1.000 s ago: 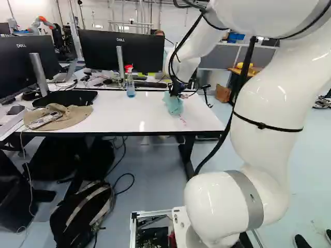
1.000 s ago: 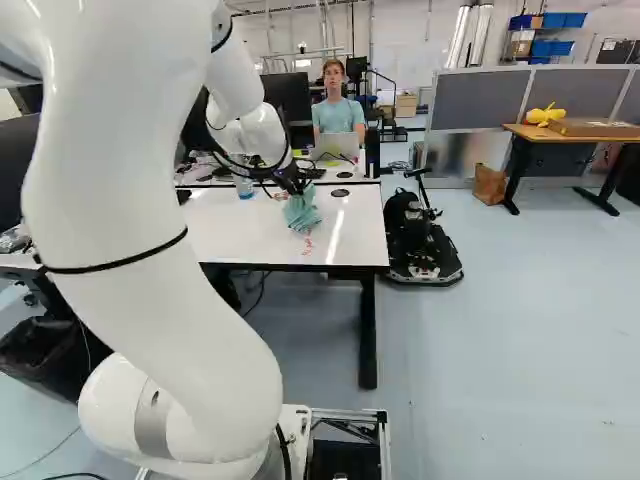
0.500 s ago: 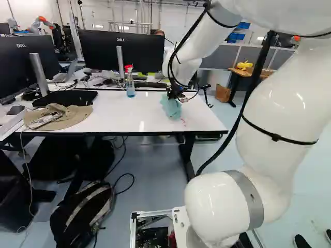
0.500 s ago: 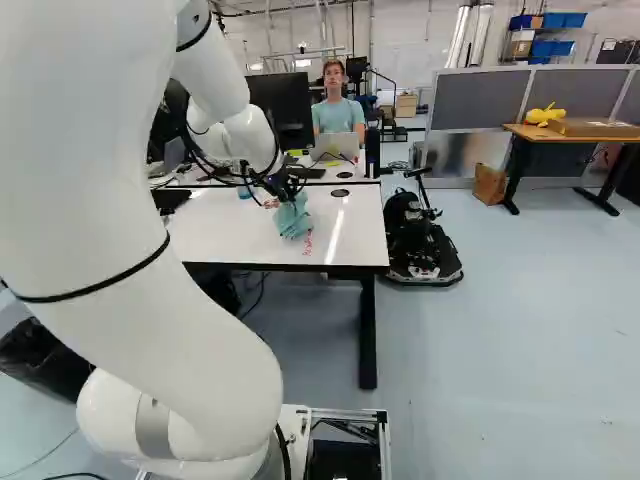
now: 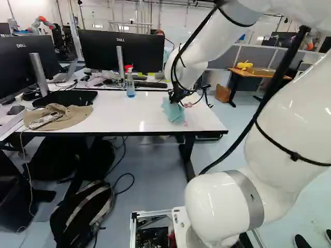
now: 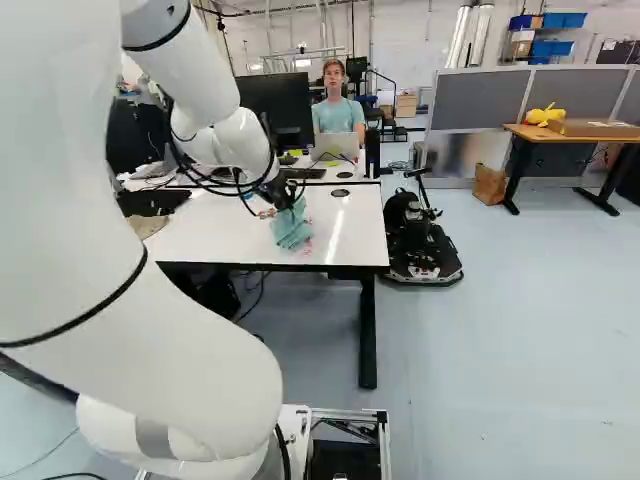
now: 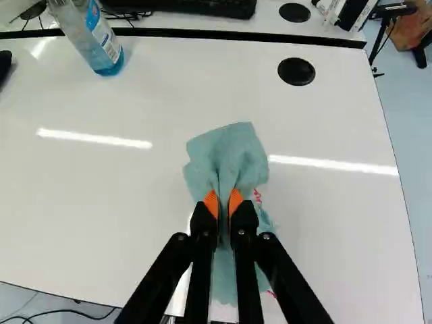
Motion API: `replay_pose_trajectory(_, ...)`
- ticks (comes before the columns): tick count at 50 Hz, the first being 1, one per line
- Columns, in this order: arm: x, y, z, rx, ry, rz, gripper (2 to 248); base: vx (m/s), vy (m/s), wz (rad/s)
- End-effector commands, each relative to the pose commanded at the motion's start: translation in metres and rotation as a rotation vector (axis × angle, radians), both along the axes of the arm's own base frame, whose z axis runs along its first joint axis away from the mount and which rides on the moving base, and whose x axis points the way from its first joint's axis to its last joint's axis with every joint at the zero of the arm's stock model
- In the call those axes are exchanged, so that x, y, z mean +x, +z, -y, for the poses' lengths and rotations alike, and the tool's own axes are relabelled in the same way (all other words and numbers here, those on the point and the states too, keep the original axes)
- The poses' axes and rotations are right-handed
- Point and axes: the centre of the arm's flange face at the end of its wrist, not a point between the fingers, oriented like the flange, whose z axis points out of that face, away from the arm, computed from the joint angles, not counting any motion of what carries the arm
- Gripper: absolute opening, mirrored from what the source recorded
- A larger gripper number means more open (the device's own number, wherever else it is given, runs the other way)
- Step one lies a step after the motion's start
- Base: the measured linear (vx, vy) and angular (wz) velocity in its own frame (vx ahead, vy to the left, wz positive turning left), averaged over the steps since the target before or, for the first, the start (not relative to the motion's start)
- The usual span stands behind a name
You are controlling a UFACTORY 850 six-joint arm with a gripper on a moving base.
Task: Clean the table with the green towel
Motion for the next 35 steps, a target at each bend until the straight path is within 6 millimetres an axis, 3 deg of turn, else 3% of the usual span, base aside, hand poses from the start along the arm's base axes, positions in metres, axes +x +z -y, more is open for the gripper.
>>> replay_pose_trajectory(35,-0.060,-0.004,0.036,0.000,-0.088,0.015,38,0.000,0.000,0.000)
